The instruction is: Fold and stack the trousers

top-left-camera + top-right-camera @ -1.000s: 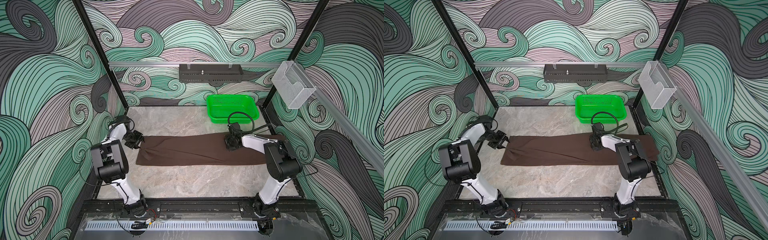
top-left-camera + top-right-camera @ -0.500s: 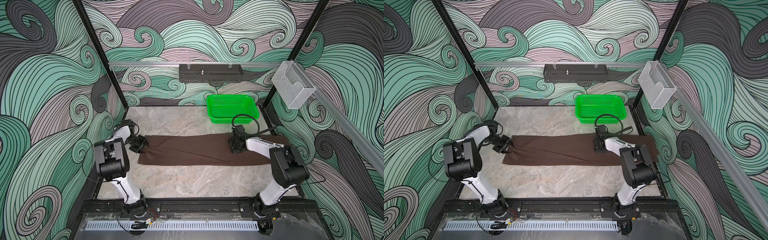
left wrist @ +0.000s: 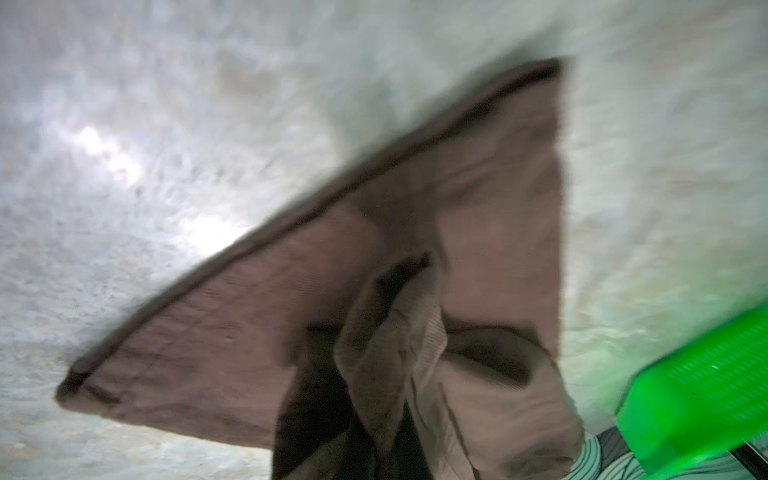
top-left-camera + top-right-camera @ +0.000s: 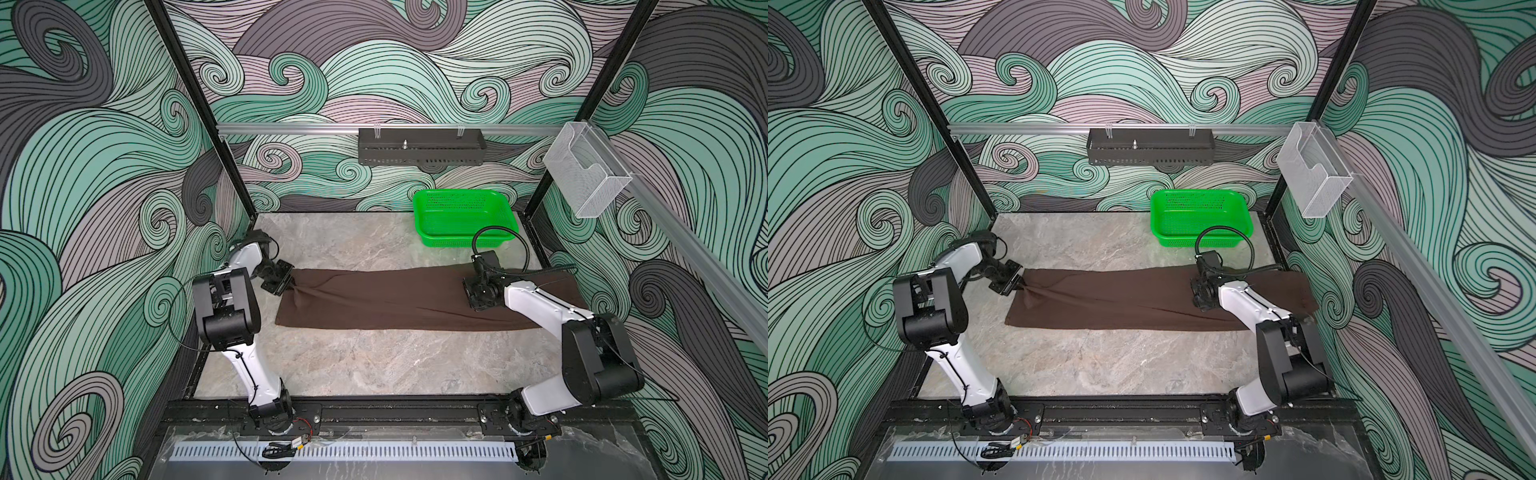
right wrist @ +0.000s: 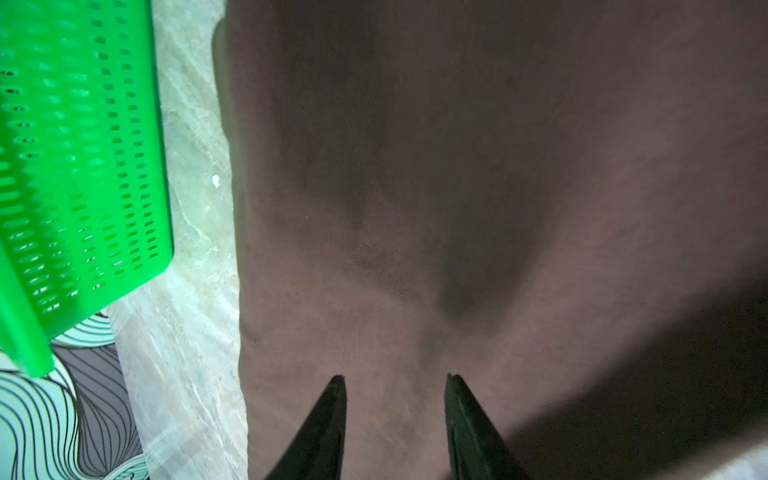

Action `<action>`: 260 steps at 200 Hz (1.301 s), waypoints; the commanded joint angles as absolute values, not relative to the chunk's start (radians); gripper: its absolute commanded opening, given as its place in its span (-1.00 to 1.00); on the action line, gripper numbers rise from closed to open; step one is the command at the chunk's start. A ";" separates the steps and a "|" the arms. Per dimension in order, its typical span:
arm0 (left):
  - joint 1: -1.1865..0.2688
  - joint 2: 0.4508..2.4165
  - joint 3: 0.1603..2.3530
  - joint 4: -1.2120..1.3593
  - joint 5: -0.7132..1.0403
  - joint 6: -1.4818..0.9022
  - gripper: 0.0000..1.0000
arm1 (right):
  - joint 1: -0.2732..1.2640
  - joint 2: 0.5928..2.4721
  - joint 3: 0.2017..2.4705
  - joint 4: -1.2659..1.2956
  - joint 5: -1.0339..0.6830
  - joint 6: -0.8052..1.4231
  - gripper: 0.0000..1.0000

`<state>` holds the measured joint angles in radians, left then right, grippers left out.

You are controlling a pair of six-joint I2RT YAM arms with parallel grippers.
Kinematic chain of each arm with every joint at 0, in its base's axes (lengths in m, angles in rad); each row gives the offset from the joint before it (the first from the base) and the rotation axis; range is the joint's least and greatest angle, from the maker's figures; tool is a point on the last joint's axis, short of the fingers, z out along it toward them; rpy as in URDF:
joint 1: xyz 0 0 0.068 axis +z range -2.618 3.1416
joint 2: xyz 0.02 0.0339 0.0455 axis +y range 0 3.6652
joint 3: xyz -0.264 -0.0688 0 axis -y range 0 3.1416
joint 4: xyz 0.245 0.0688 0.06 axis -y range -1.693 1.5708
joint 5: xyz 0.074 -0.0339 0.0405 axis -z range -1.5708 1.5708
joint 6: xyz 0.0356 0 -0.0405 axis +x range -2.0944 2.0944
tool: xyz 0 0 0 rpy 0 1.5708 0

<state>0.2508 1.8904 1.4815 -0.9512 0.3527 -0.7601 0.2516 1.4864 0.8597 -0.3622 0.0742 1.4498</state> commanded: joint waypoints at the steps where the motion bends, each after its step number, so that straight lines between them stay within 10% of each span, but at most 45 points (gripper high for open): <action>1: 0.243 1.873 1.716 -1.105 0.313 -0.634 -1.00 | 0.252 1.442 0.827 -0.422 0.114 1.414 -0.18; 30: 0.222 1.861 1.844 -1.240 0.239 -0.486 -1.00 | 0.250 1.403 0.792 -0.431 0.121 1.410 -0.18; 106: 0.227 1.742 1.369 -1.092 0.059 -0.442 -1.00 | 0.254 1.332 0.746 -0.479 0.109 1.371 -0.18; 184: 0.178 2.006 2.219 -1.384 0.038 -0.304 -1.00 | 0.262 1.240 0.739 -0.525 0.120 1.359 -0.18; 260: 0.223 1.889 1.502 -1.128 -0.092 -0.404 -0.93 | 0.281 1.267 0.735 -0.526 0.065 1.347 -0.14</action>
